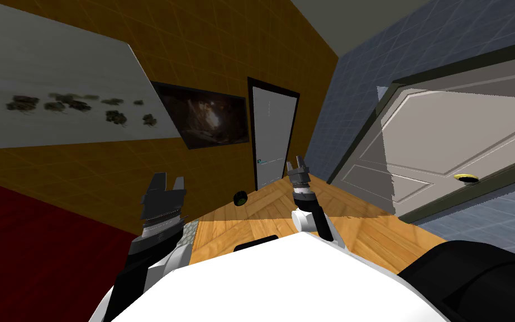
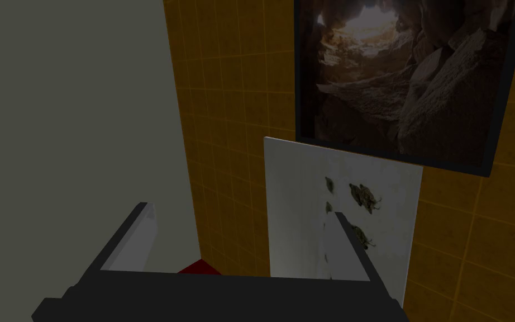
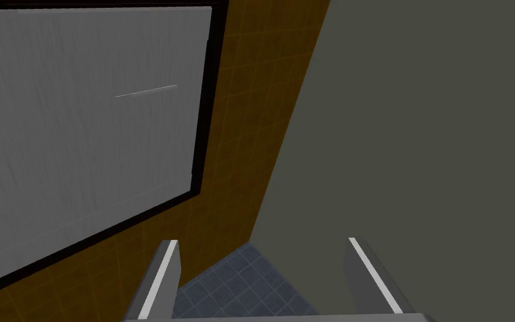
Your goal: Pull the door open
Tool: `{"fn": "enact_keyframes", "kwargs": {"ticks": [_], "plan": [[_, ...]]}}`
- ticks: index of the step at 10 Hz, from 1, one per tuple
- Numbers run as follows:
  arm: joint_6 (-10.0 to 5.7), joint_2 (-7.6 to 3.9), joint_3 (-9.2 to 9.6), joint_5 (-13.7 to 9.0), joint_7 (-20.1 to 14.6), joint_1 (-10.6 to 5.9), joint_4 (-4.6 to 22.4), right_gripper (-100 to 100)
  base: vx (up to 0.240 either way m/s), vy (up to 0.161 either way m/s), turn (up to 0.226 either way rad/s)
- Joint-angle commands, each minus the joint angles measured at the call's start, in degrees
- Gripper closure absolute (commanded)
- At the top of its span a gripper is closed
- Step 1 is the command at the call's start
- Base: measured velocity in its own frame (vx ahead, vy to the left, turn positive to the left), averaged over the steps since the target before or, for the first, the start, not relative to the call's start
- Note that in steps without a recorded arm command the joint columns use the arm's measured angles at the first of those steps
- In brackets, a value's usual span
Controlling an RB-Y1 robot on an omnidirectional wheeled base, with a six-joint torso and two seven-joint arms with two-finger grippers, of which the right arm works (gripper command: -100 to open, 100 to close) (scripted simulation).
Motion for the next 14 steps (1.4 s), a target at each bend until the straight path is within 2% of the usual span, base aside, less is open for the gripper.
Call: {"fn": "enact_keyframes", "kwargs": {"ticks": [1, 7, 14], "plan": [[-0.55, -0.52, -0.19, -0.2, -0.2, -0.35, 1.8, -100, 0.038, -0.008, 0.070], [-3.24, -2.80, -1.10, -1.1, -1.1, -2.05, 10.3, -100, 0.094, -0.017, 0.090], [-7.54, -6.10, -2.56, -2.5, -2.4, -4.75, 23.1, -100, 0.089, -0.031, 0.112]]}}
